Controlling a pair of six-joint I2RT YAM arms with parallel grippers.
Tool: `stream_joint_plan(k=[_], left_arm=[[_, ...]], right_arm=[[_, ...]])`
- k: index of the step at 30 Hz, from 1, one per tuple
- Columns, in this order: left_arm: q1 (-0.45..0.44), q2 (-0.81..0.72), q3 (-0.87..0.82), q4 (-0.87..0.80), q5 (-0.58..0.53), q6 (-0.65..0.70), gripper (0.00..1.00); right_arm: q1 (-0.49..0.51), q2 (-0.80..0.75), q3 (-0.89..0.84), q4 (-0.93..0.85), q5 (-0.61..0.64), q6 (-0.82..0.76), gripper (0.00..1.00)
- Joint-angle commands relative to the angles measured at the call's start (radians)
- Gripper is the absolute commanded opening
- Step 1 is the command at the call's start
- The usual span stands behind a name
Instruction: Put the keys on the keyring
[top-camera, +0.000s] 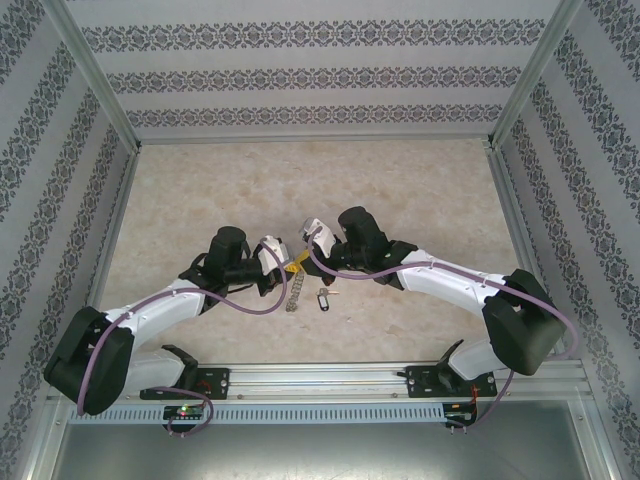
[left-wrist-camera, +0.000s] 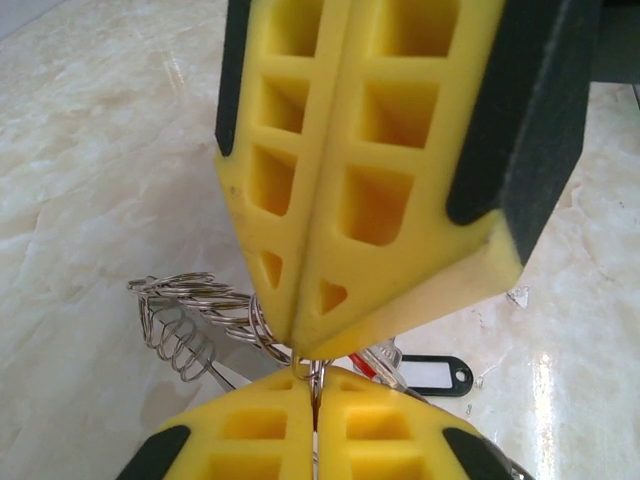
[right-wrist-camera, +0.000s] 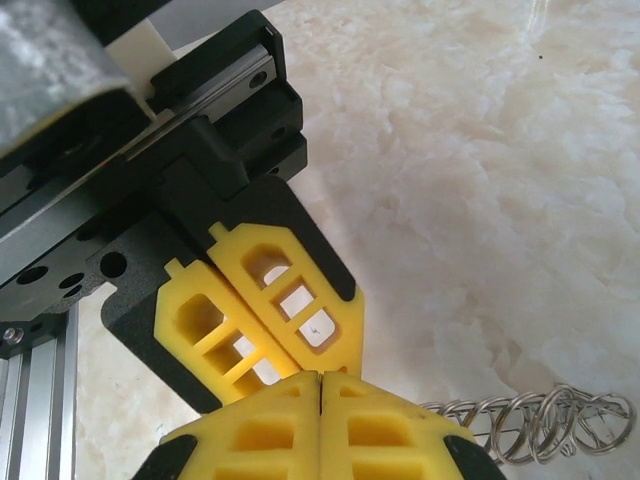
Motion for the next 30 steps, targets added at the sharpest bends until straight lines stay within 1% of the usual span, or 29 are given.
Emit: stream_joint_plan(k=[1, 5, 12, 15, 20, 26, 30], left_arm=[[-0.009, 0.002, 0.023, -0.030, 0.001, 0.023, 0.00], [-0.009, -0.008, 0.013, -0.018, -0.017, 0.014, 0.00], [-0.009, -0.030, -0.030, 0.077, -0.045, -0.035, 0.00], [-0.009, -0.027, -0.044, 0.107, -0.053, -0.045, 0.00], [-0.009, -0.021, -0.075, 0.184, -0.056, -0.086, 0.00], [-0.010, -0.039, -0.082, 0.190, -0.059, -0.088, 0.00], [-0.010, -0.045, -0.077, 0.190, -0.055, -0.091, 0.00]], right_arm=[[0.006, -0.035, 0.007, 0.015, -0.015, -0.008, 0.00], [0.005, -0.059, -0.020, 0.016, 0.030, 0.011, 0.00], [-0.007, -0.089, -0.084, 0.033, 0.126, 0.077, 0.00], [-0.005, -0.093, -0.086, 0.060, 0.108, 0.100, 0.00], [0.003, -0.076, -0.060, 0.057, 0.105, 0.099, 0.00], [0.007, -0.052, -0.028, 0.036, 0.060, 0.090, 0.00], [0.008, -0.025, -0.017, 0.034, -0.010, 0.100, 0.00]])
